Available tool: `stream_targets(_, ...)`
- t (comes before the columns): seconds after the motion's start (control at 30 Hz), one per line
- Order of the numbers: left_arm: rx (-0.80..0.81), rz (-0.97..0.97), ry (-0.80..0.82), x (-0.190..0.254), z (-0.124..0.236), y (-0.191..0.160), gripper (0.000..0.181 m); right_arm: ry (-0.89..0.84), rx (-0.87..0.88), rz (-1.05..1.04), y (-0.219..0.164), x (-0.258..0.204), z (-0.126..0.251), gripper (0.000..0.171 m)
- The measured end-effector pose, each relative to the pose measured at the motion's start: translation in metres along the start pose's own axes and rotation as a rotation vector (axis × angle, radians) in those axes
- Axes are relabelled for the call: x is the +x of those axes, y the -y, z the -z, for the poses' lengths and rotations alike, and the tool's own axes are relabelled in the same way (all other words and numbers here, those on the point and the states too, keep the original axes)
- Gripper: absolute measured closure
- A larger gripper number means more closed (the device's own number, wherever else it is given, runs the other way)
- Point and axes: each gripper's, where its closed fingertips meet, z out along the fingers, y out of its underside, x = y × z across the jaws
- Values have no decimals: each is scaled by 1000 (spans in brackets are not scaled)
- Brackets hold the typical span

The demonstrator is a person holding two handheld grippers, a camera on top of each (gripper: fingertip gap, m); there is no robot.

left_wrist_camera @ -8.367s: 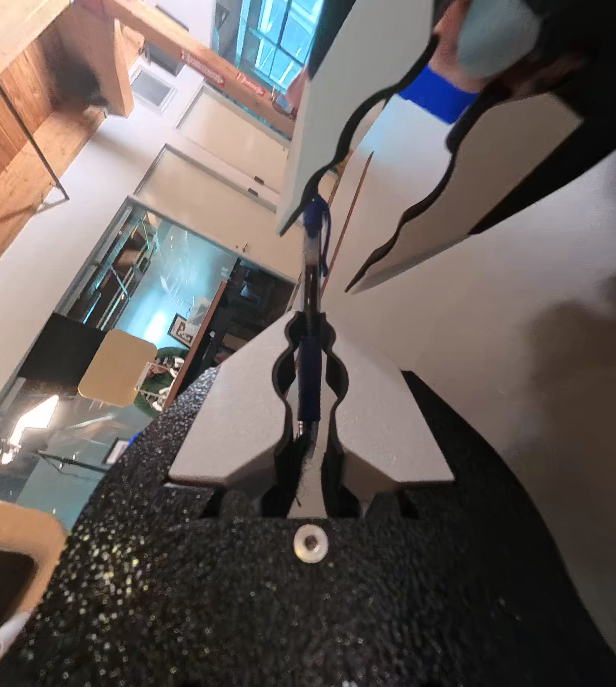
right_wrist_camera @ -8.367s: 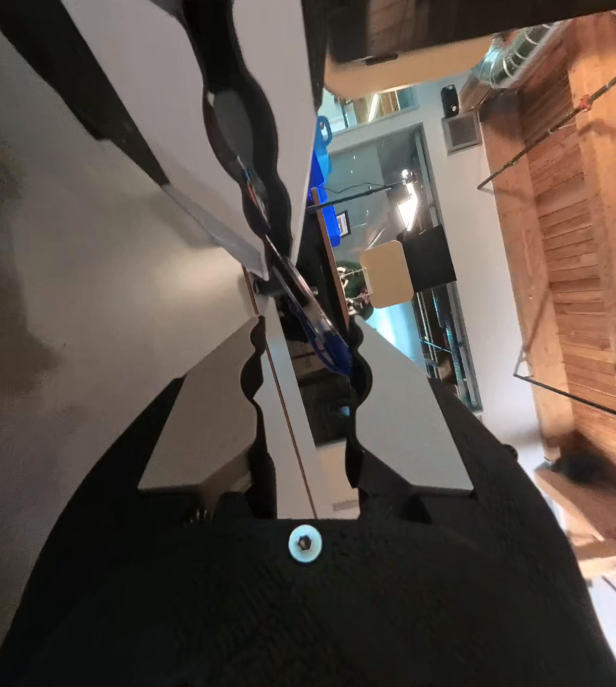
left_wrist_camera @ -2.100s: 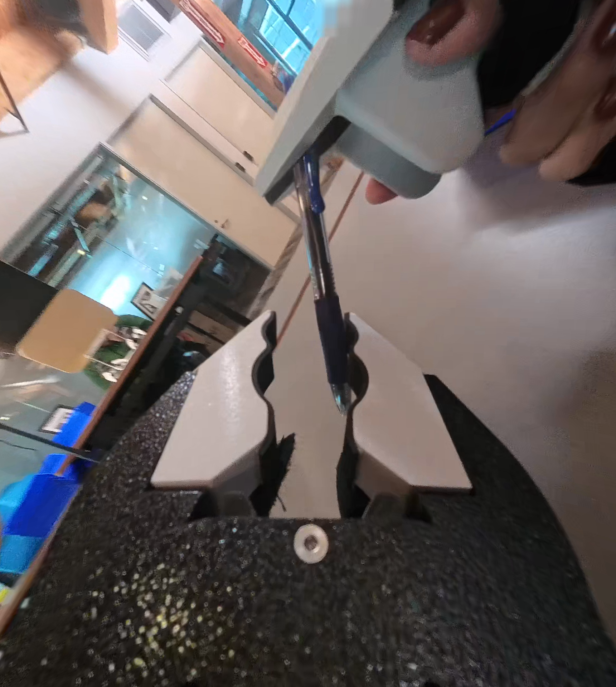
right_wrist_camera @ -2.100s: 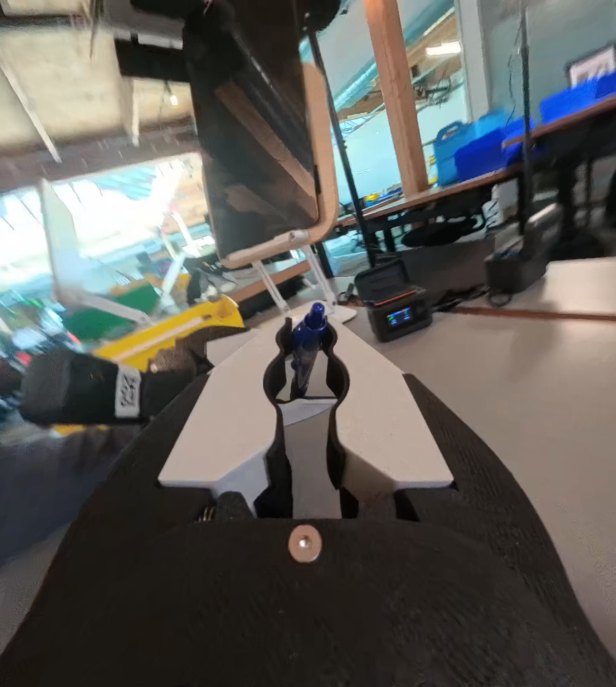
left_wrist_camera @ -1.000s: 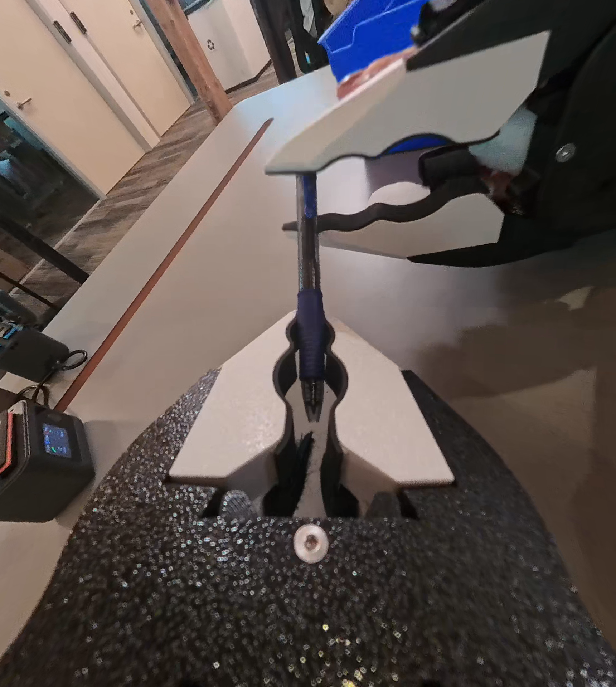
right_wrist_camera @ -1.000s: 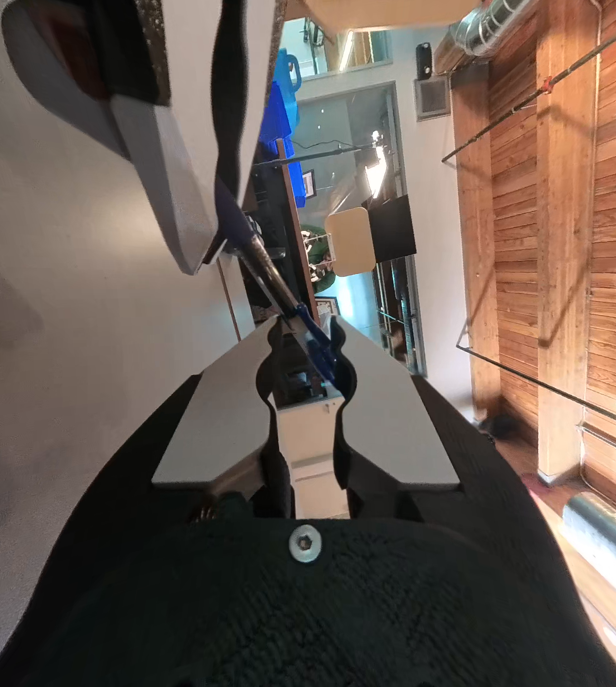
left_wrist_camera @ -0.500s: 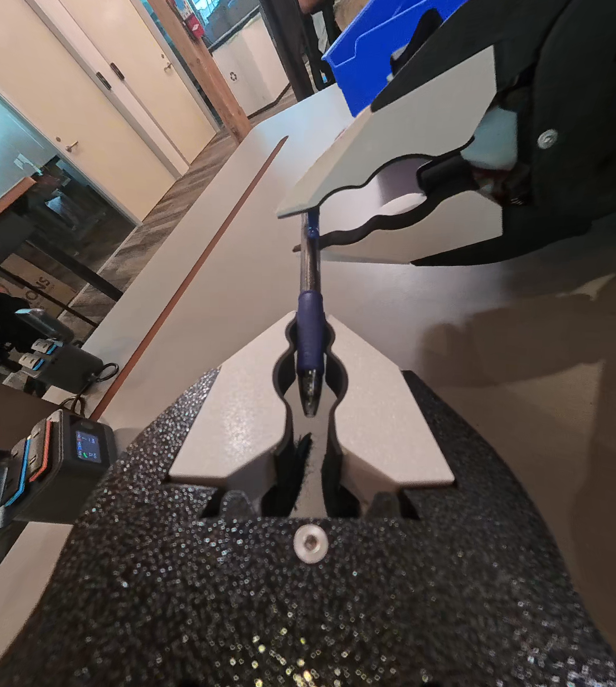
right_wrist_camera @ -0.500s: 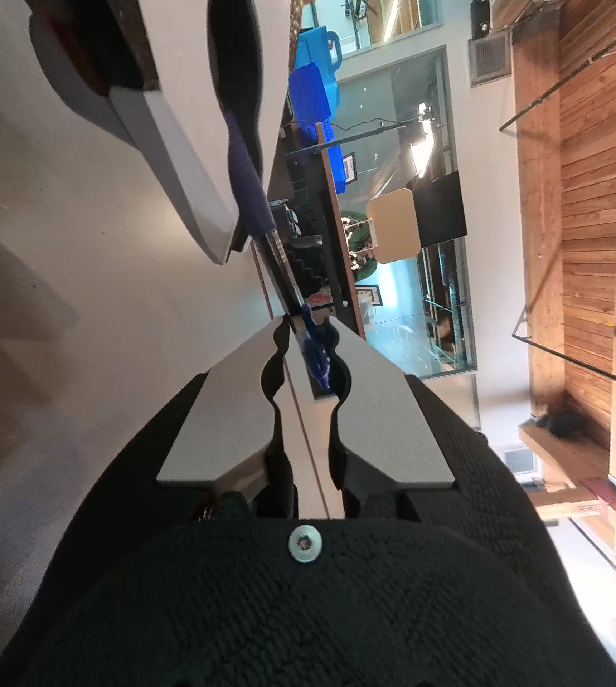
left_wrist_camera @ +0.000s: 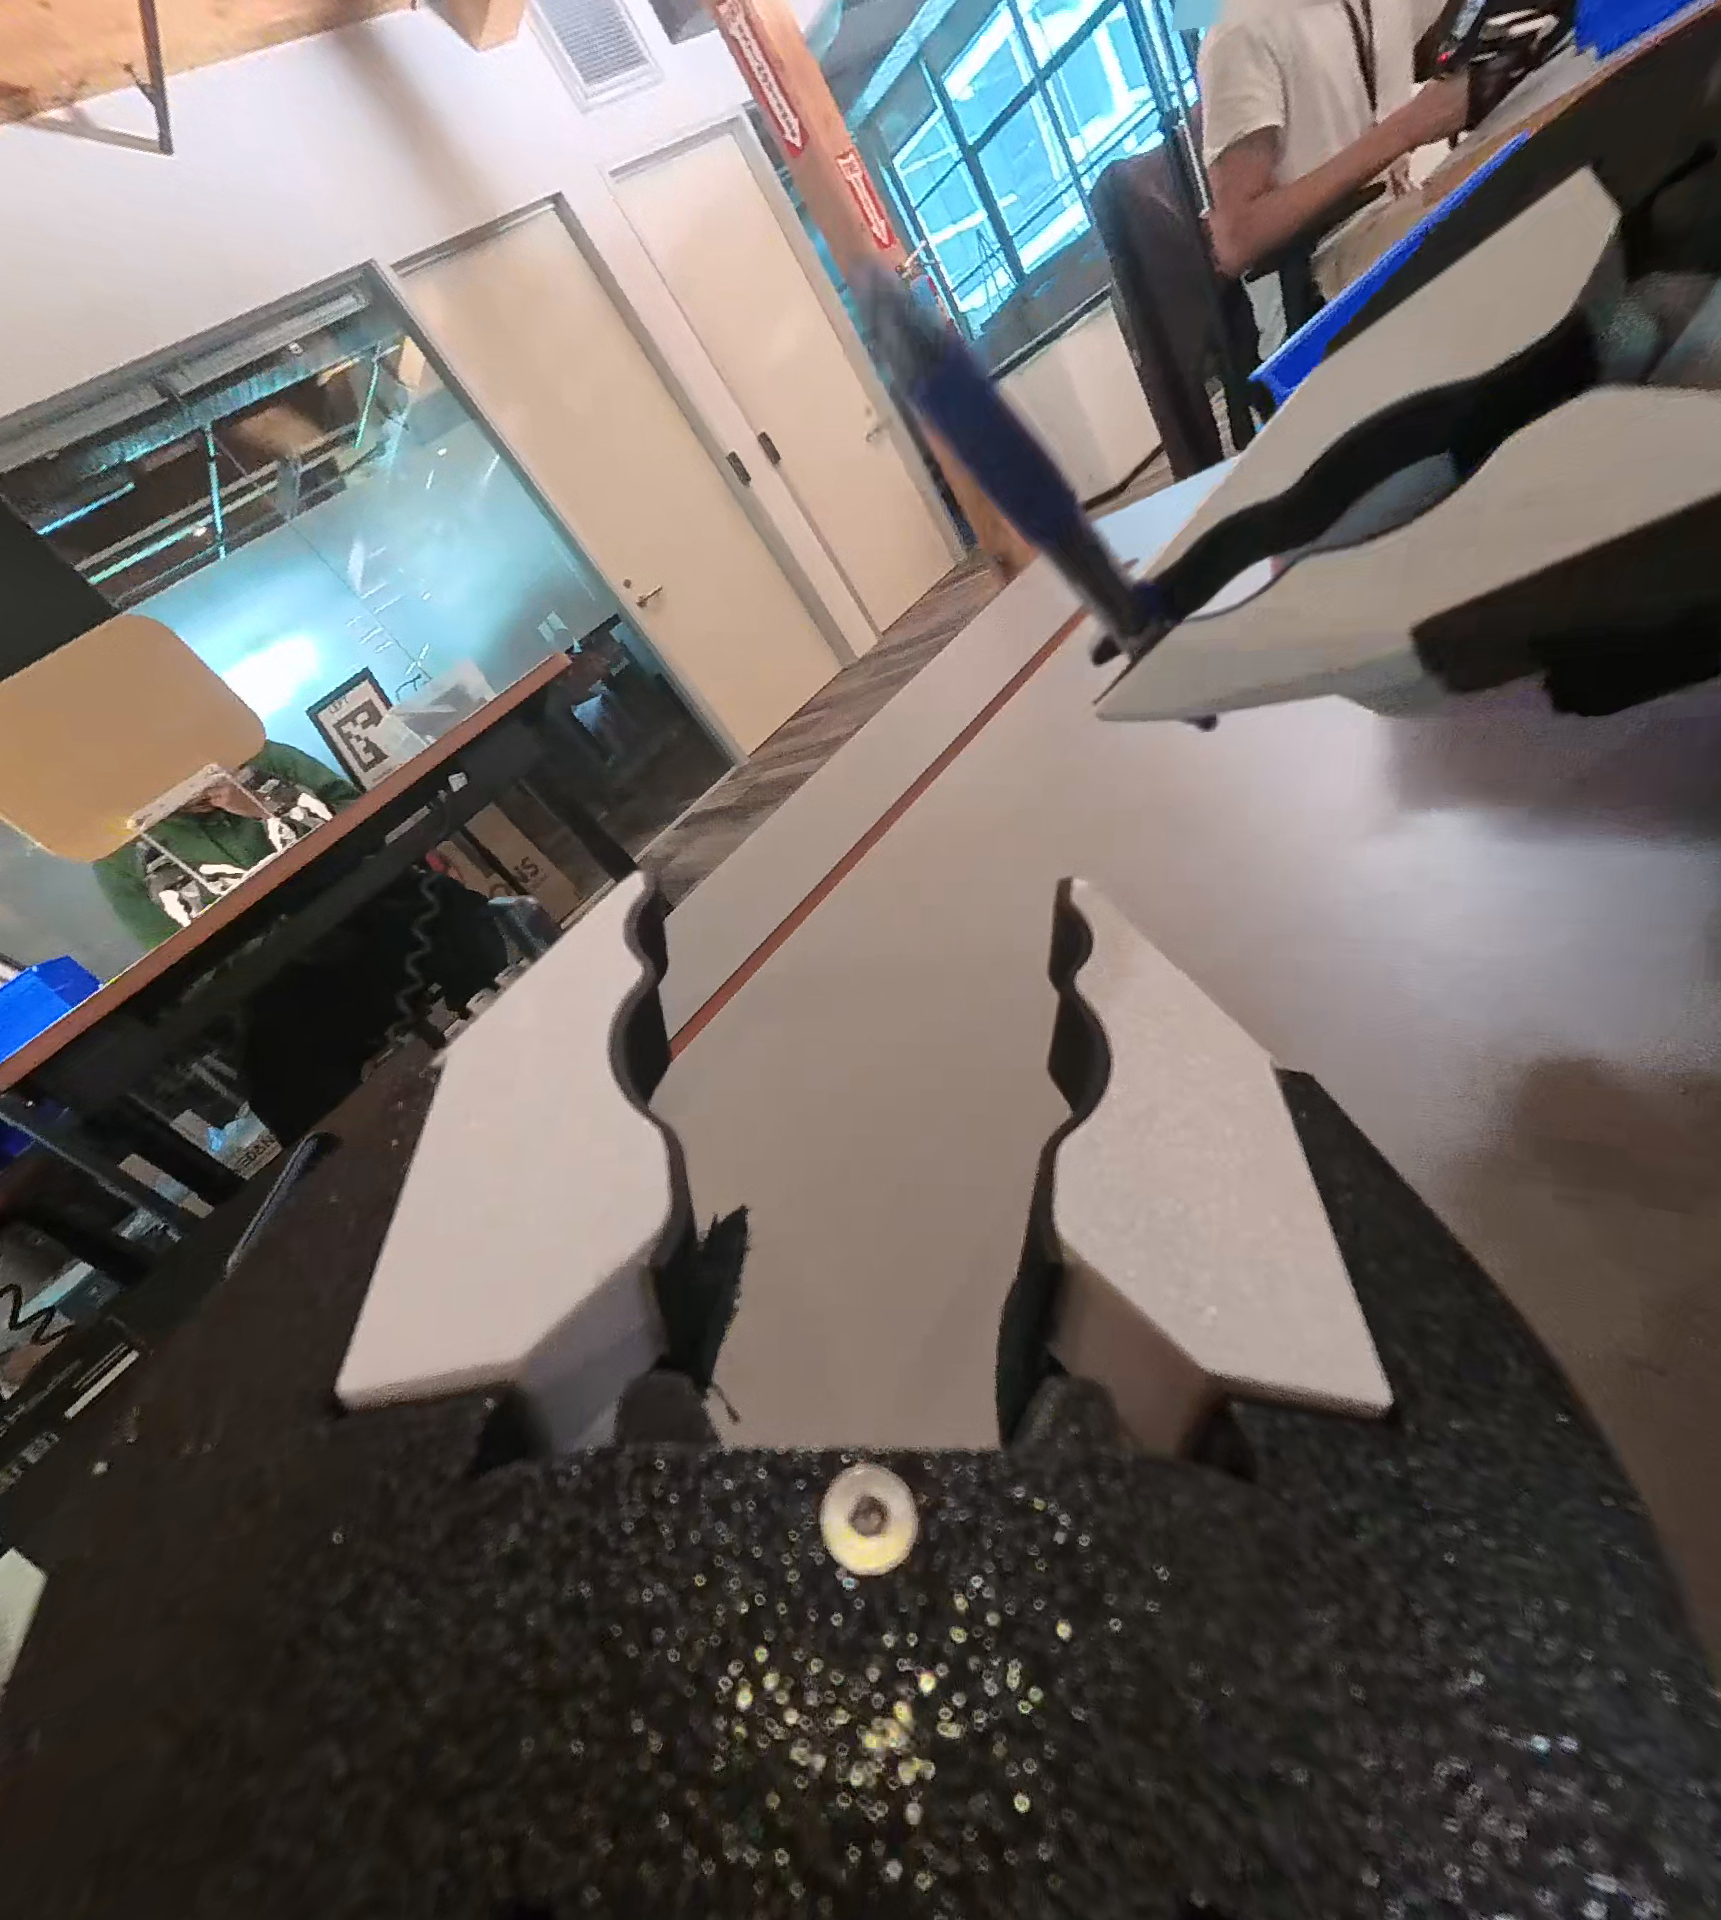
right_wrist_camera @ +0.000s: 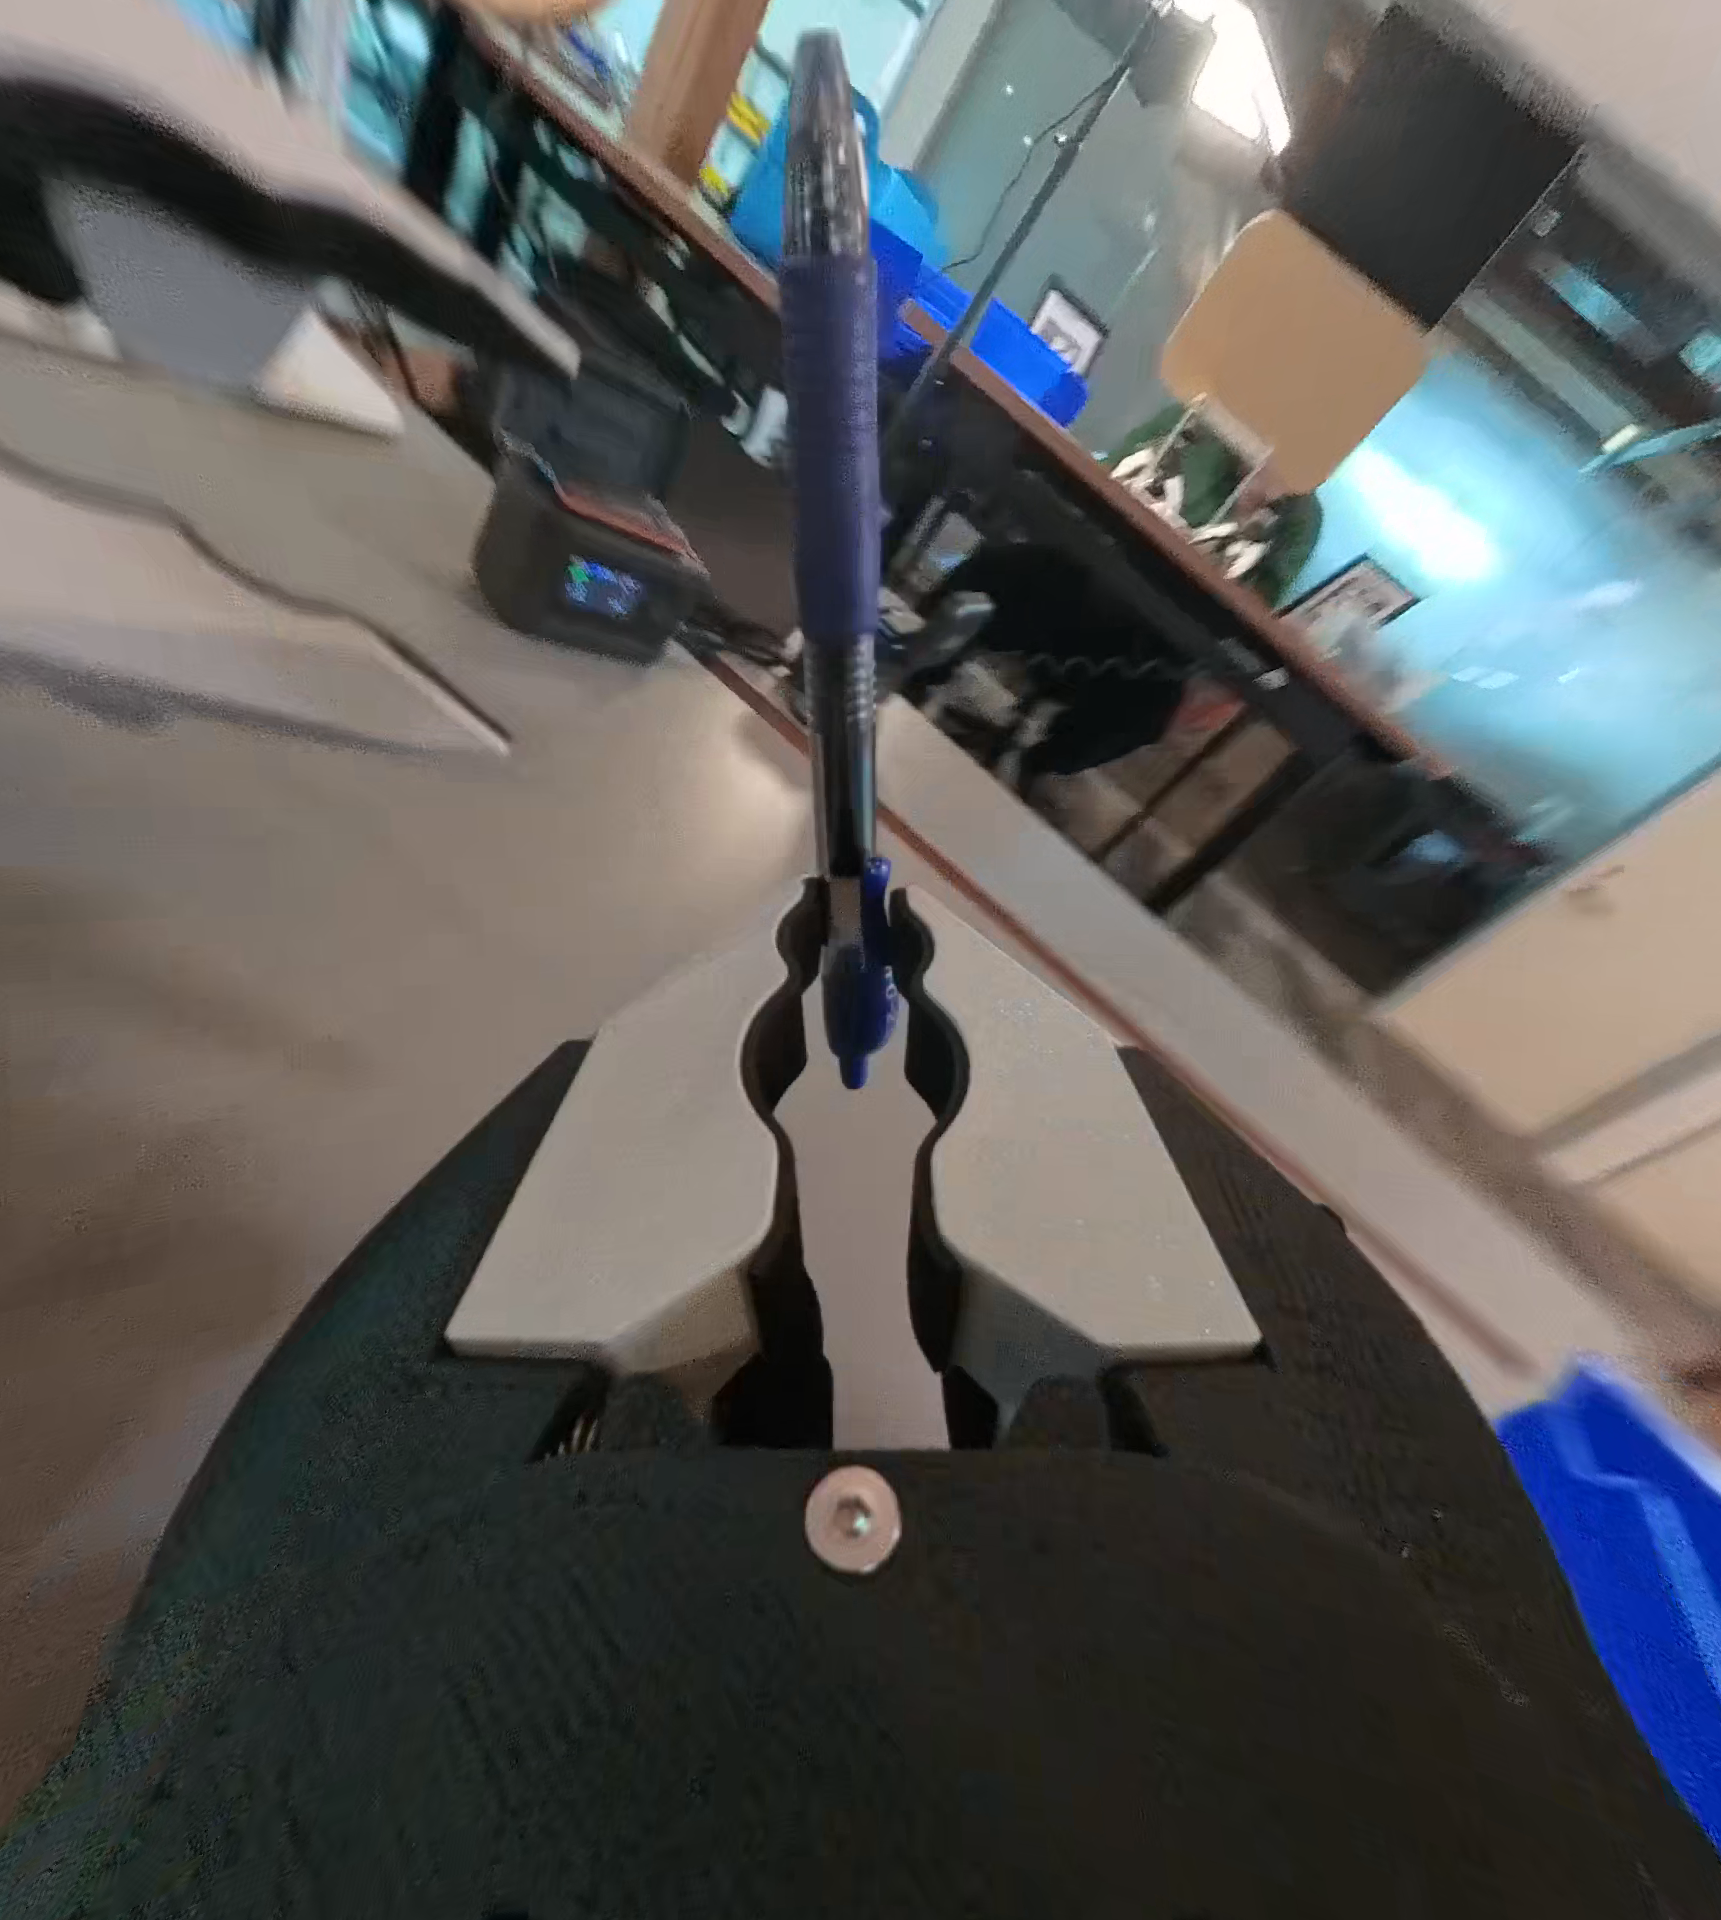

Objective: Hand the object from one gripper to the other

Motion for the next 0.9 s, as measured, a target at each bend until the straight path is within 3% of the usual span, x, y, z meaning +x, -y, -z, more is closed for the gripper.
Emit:
stream_targets(0.23,4,-39,25,-2,0,-2,118,418,80,-818,19,-20,5,161)
stream_targets(0.53,-27,-107,74,-6,-1,-9,130,749,92,-1352,35,-30,15,162)
stream_targets(0.63,-30,-75,95,-12,0,-11,132,808,72,-1373,43,-34,19,162)
stream_targets(0.73,-20,-45,98,-16,2,-12,134,766,25,-1195,58,-29,33,162)
stream_targets(0.9,-7,-24,88,-16,1,-11,137,385,-151,-641,68,32,84,161)
